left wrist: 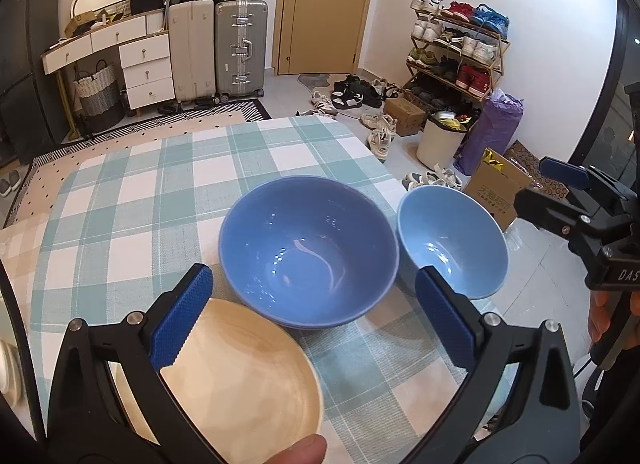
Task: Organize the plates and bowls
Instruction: 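Move the left tool toward the rim of the light-blue bowl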
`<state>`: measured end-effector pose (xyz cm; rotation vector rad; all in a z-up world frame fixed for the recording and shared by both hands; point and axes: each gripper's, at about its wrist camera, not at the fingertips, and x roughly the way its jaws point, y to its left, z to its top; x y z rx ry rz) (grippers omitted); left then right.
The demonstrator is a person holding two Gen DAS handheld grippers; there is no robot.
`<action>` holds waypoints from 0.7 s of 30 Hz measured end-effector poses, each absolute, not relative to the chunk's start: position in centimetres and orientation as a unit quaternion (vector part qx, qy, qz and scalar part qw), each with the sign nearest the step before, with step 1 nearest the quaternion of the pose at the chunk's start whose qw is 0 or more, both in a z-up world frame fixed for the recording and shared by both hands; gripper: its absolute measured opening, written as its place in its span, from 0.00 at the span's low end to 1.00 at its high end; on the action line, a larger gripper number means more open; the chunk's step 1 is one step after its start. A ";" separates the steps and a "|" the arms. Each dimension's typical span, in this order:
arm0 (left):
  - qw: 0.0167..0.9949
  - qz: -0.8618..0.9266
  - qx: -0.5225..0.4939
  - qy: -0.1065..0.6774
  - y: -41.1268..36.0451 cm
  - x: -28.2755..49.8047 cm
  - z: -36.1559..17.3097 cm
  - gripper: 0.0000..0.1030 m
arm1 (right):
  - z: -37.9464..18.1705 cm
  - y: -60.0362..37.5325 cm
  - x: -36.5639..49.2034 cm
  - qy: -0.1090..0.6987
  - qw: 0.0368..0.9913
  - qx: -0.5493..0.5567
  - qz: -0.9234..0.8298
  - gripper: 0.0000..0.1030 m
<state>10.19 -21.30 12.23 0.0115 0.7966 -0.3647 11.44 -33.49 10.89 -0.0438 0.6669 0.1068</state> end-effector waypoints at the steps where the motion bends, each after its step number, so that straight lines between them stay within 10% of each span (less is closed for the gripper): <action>1: 0.905 -0.179 0.004 0.386 -21.6 9.9 12.3 0.98 | 11.0 -33.9 11.1 0.326 0.944 -0.019 0.050 0.99; 21: 0.888 -0.206 0.000 0.411 -27.9 8.0 8.8 0.97 | 9.1 -41.0 8.7 0.342 0.939 0.029 0.019 0.99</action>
